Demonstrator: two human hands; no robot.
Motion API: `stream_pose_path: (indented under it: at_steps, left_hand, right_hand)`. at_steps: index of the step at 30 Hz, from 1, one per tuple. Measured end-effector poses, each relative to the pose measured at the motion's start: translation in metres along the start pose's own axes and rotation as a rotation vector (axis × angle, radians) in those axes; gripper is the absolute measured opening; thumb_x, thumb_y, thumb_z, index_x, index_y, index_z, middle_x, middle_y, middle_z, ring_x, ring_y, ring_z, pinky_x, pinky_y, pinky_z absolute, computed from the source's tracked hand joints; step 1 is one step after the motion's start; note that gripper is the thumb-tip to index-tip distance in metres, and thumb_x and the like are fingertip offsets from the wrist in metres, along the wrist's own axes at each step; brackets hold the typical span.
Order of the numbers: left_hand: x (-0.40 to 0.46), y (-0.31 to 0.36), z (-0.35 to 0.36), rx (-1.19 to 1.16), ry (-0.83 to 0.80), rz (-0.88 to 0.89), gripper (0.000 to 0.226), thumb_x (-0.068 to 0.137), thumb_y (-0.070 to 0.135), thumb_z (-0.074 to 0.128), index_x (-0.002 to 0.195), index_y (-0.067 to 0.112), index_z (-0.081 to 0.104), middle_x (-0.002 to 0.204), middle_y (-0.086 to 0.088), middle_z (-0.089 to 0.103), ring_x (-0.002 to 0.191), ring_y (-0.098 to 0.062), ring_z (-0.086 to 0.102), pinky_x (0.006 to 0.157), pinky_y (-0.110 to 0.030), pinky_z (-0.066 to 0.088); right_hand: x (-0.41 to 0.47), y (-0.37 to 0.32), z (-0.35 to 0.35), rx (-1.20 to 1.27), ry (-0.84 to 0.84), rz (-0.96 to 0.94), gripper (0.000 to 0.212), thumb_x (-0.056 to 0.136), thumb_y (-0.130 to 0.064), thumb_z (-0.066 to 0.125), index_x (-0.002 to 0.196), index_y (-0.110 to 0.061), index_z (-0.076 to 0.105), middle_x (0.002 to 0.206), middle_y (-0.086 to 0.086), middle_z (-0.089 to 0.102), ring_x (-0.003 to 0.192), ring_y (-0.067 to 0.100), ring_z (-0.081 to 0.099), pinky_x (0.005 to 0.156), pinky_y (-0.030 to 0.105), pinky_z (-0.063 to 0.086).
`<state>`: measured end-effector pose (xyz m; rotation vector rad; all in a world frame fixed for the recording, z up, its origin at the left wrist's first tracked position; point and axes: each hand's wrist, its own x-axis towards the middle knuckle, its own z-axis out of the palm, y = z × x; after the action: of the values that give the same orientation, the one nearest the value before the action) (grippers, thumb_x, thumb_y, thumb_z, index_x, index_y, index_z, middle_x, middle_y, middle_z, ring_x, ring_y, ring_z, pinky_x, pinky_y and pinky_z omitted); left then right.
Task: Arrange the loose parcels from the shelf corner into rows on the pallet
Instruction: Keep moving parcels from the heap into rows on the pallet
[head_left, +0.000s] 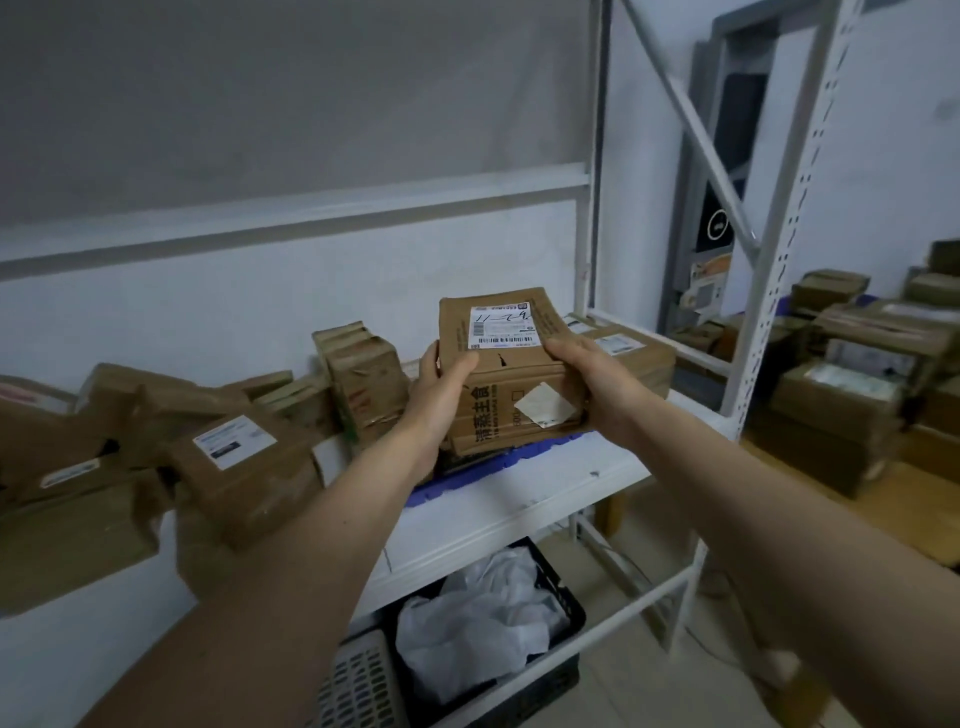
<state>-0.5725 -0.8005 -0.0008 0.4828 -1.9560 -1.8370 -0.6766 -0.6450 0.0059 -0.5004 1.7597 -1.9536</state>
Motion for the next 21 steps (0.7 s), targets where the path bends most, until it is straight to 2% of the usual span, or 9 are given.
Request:
stream_pose_path:
  at_steps: [3, 6, 9, 10, 12, 14, 16, 19, 21]
  left_hand:
    - [0.015, -0.008, 0.032, -0.031, -0.08, -0.135, 0.055, 0.081, 0.062, 0.058, 0.132, 0.055, 0.037, 0.127, 0.011, 0.058, 0.111, -0.02, 0.058, 0.085, -0.055, 0.051]
    - [0.026, -0.012, 0.056, -0.078, -0.097, -0.249, 0.07, 0.067, 0.071, 0.066, 0.129, 0.058, 0.037, 0.131, 0.009, 0.056, 0.115, -0.03, 0.056, 0.087, -0.066, 0.046]
    - [0.047, -0.015, 0.079, -0.266, 0.008, -0.323, 0.104, 0.05, 0.066, 0.082, 0.14, 0.045, 0.035, 0.138, 0.0, 0.051, 0.121, -0.031, 0.053, 0.094, -0.062, 0.045]
    - [0.054, -0.016, 0.087, -0.32, 0.058, -0.339, 0.105, 0.048, 0.063, 0.084, 0.139, 0.037, 0.039, 0.138, -0.001, 0.051, 0.123, -0.029, 0.051, 0.097, -0.057, 0.044]
    - [0.07, -0.018, 0.103, -0.426, 0.114, -0.347, 0.075, 0.056, 0.057, 0.084, 0.119, 0.029, 0.056, 0.127, -0.001, 0.06, 0.117, -0.023, 0.055, 0.101, -0.049, 0.043]
    - [0.088, -0.019, 0.12, -0.511, 0.093, -0.36, 0.049, 0.067, 0.052, 0.081, 0.105, 0.028, 0.062, 0.105, -0.001, 0.07, 0.099, -0.02, 0.064, 0.092, -0.043, 0.05]
    - [0.105, -0.017, 0.134, -0.595, -0.011, -0.386, 0.054, 0.072, 0.048, 0.079, 0.114, 0.02, 0.063, 0.097, -0.009, 0.074, 0.087, -0.026, 0.072, 0.077, -0.041, 0.058]
    - [0.14, -0.018, 0.143, -0.627, -0.065, -0.423, 0.07, 0.072, 0.048, 0.079, 0.128, 0.015, 0.055, 0.112, -0.015, 0.069, 0.102, -0.034, 0.067, 0.093, -0.05, 0.051]
    - [0.169, -0.019, 0.142, -0.621, -0.041, -0.433, 0.071, 0.073, 0.049, 0.077, 0.131, 0.017, 0.053, 0.117, -0.014, 0.067, 0.107, -0.034, 0.063, 0.097, -0.052, 0.048]
  right_hand:
    - [0.018, 0.005, -0.037, -0.014, 0.054, -0.001, 0.049, 0.088, -0.038, 0.061, 0.133, -0.028, 0.047, 0.114, 0.003, 0.067, 0.098, 0.022, 0.067, 0.084, 0.047, 0.055]
    - [0.04, 0.012, -0.059, 0.0, 0.112, 0.013, 0.067, 0.085, -0.04, 0.063, 0.144, -0.027, 0.033, 0.125, 0.007, 0.061, 0.106, 0.027, 0.063, 0.093, 0.052, 0.05]
    - [0.063, 0.016, -0.069, 0.052, 0.209, 0.003, 0.081, 0.083, -0.043, 0.064, 0.149, -0.032, 0.019, 0.141, 0.007, 0.047, 0.12, 0.028, 0.053, 0.102, 0.05, 0.044]
    - [0.071, 0.017, -0.071, 0.053, 0.253, -0.012, 0.083, 0.083, -0.044, 0.064, 0.15, -0.032, 0.016, 0.146, 0.007, 0.04, 0.125, 0.028, 0.048, 0.105, 0.05, 0.041]
    - [0.087, 0.017, -0.072, 0.02, 0.337, -0.049, 0.085, 0.082, -0.047, 0.062, 0.15, -0.032, 0.014, 0.152, 0.005, 0.029, 0.134, 0.029, 0.037, 0.109, 0.052, 0.034]
    - [0.101, 0.018, -0.071, -0.012, 0.391, -0.089, 0.084, 0.084, -0.047, 0.06, 0.151, -0.031, 0.013, 0.155, 0.003, 0.021, 0.139, 0.029, 0.027, 0.112, 0.053, 0.028]
    - [0.116, 0.019, -0.069, -0.037, 0.405, -0.124, 0.081, 0.086, -0.043, 0.059, 0.151, -0.029, 0.012, 0.157, 0.003, 0.015, 0.142, 0.028, 0.02, 0.114, 0.052, 0.024]
    - [0.145, 0.017, -0.065, -0.079, 0.384, -0.142, 0.079, 0.087, -0.039, 0.058, 0.151, -0.028, 0.013, 0.156, 0.004, 0.014, 0.143, 0.027, 0.017, 0.116, 0.05, 0.02]
    - [0.167, 0.016, -0.06, -0.077, 0.359, -0.142, 0.083, 0.086, -0.037, 0.06, 0.152, -0.029, 0.01, 0.157, 0.001, 0.012, 0.143, 0.026, 0.017, 0.116, 0.05, 0.021]
